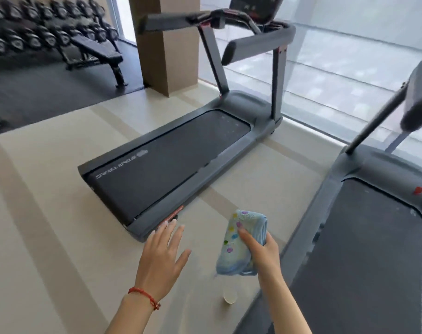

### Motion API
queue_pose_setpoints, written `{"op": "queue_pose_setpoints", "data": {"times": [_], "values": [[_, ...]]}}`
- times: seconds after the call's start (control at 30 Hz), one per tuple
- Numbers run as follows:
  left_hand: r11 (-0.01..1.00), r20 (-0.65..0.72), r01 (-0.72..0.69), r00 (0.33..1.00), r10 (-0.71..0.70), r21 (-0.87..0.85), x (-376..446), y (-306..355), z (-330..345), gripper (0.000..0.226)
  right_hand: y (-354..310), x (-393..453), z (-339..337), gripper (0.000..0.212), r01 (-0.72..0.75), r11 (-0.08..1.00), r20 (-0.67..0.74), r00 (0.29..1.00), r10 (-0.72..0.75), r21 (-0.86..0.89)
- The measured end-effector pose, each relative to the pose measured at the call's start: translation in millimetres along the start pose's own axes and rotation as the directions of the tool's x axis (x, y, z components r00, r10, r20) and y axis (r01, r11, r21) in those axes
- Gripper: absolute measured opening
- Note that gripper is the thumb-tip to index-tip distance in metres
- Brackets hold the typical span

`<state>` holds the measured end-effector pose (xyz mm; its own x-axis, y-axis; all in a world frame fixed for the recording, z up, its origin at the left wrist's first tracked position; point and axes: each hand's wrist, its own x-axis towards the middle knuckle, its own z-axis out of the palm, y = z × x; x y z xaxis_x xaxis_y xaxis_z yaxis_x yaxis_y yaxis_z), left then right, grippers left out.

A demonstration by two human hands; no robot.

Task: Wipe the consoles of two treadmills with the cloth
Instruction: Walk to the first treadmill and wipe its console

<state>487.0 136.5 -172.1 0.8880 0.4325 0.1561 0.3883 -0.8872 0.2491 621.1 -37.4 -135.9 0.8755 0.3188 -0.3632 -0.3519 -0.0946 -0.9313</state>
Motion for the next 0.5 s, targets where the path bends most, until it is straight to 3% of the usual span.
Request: {"op": "queue_pose_setpoints", "data": {"times": [0.27, 0.5], "values": [[0.975, -0.028, 0.224, 0.974, -0.223, 0.006, -74.0, -177.4, -52.2, 0.061, 23.7, -42.6, 200.5, 0.014, 0.025, 0.986, 0.266, 0.964, 0.021, -0.166], [0.897, -0.007, 0.440, 0.898, -0.440, 0.040, -130.0, -321.9, -93.7, 0.070, 49.0, -73.4, 373.2, 0.015, 0.017, 0.961, 0.451, 0.885, 0.114, -0.277]]}}
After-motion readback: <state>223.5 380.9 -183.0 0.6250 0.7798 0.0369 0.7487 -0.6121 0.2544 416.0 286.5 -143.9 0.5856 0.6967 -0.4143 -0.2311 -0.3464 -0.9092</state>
